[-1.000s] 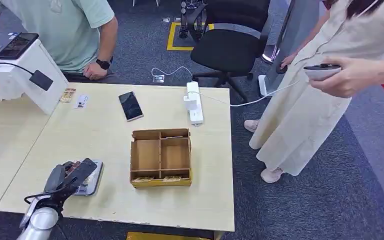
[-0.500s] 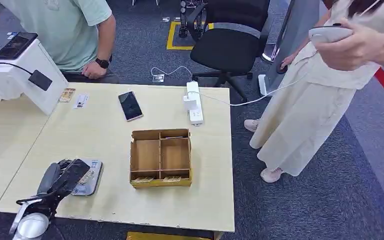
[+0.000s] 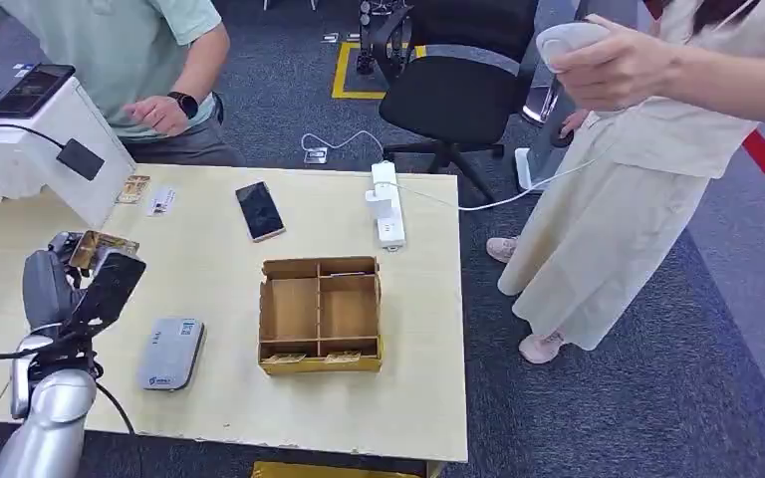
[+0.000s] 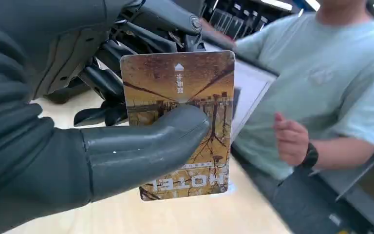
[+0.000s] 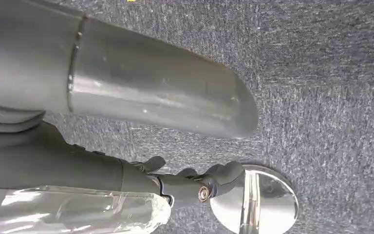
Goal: Pass the card to the sensor for recognition and then transmit it.
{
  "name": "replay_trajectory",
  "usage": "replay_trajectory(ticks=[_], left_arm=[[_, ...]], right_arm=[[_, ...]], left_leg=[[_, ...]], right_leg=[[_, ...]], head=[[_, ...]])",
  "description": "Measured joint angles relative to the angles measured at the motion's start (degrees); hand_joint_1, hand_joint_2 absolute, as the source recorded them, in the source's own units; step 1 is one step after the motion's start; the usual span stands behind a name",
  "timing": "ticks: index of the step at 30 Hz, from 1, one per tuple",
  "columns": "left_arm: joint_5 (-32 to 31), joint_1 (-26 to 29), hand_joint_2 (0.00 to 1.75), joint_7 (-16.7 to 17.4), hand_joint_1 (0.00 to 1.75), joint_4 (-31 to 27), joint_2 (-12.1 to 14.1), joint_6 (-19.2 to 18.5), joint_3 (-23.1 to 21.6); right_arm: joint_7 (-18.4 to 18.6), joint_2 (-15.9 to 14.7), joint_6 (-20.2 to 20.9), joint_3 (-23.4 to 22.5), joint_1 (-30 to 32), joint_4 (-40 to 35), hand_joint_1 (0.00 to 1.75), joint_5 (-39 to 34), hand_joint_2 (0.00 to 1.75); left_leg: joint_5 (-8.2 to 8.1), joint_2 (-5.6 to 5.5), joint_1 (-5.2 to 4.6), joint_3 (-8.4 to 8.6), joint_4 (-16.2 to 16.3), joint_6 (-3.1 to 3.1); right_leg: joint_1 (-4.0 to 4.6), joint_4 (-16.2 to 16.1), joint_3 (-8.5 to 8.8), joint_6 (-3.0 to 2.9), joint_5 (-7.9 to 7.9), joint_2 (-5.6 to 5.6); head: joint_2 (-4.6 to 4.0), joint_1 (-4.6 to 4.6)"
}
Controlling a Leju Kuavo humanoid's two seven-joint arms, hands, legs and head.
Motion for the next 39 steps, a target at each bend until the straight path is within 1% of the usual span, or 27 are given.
replay_trajectory(ticks=[4, 6, 9, 14, 20, 23, 25, 28, 39], left_arm=[[-1.3, -2.6, 1.75, 0.1, 1.75, 1.2, -0.5, 0.6, -0.9], [-3.5, -3.9, 1.75, 0.7, 1.75, 2.5, -0.5, 1.5, -1.4], [-7.0, -7.0, 1.75, 1.8, 1.75, 6.1, -0.8, 3.1, -2.6], [-10.1, -10.7, 1.75, 2.3, 1.75, 11.1, -1.3, 5.0, -4.2], [-15.0, -16.3, 1.75, 4.4, 1.75, 18.9, -2.3, 9.8, -5.5], [-16.6, -19.0, 1.75, 5.4, 1.75, 22.1, -3.1, 12.6, -5.8], [-17.1, -20.1, 1.75, 5.4, 1.75, 23.5, -3.5, 13.7, -5.9], [-17.2, -20.8, 1.75, 5.4, 1.75, 24.4, -3.9, 13.8, -5.9], [-17.2, -21.1, 1.75, 5.4, 1.75, 25.0, -4.0, 13.8, -5.9]], right_arm=[[0.0, 0.1, -0.2, 0.3, -0.1, 0.0, 0.00, 0.2, 0.00], [0.1, 0.2, -0.4, 0.7, -0.1, 0.0, 0.00, 0.5, 0.00], [0.7, 0.2, -0.7, 1.3, -0.4, 0.2, 0.00, 1.2, 0.00], [0.8, 0.2, -1.0, 2.2, -0.6, 0.9, 0.00, 1.5, 0.00], [1.7, 0.2, -1.8, 3.1, -0.9, 1.9, 0.00, 1.7, 0.00], [2.1, 0.2, -1.8, 3.8, -1.2, 2.2, 0.00, 1.6, 0.00], [2.4, 0.2, -1.8, 4.1, -1.4, 2.4, 0.00, 1.3, 0.00], [2.5, 0.2, -1.8, 4.2, -1.4, 2.5, 0.00, 1.3, 0.00], [2.5, 0.2, -1.8, 4.4, -1.4, 2.6, 0.00, 1.3, 0.00]], left_leg=[[0.00, 0.03, 0.00, 0.00, 0.0, 0.00], [0.00, 0.05, 0.00, 0.00, 0.0, 0.00], [0.00, 0.02, 0.00, -0.02, 0.0, 0.00], [0.00, 0.05, 0.00, -0.02, 0.0, 0.00], [0.00, 0.04, 0.00, -0.03, 0.0, 0.00], [0.00, 0.04, 0.00, -0.03, 0.0, 0.00], [0.00, 0.06, 0.00, -0.03, 0.0, 0.00], [0.00, 0.07, 0.00, -0.03, 0.0, 0.00], [-0.01, 0.07, 0.00, -0.03, 0.0, 0.00]], right_leg=[[0.00, 0.0, -0.03, -0.01, 0.01, 0.09], [0.00, 0.0, -0.06, -0.01, 0.01, 0.08], [0.00, 0.0, -0.06, -0.01, 0.01, 0.05], [0.00, 0.0, -0.07, -0.02, 0.02, 0.10], [0.00, 0.0, -0.08, -0.02, 0.02, 0.10], [0.00, 0.0, -0.08, -0.02, 0.02, 0.11], [0.00, 0.0, -0.08, -0.02, 0.02, 0.12], [0.00, 0.0, -0.08, -0.02, 0.02, 0.12], [0.00, 0.0, -0.08, -0.02, 0.02, 0.13]], head=[[0.00, 0.00], [0.00, -0.02], [0.00, 0.00], [0.00, 0.00], [0.00, 0.00], [0.00, 0.00], [0.00, 0.00], [0.00, 0.00], [0.00, -0.02]])
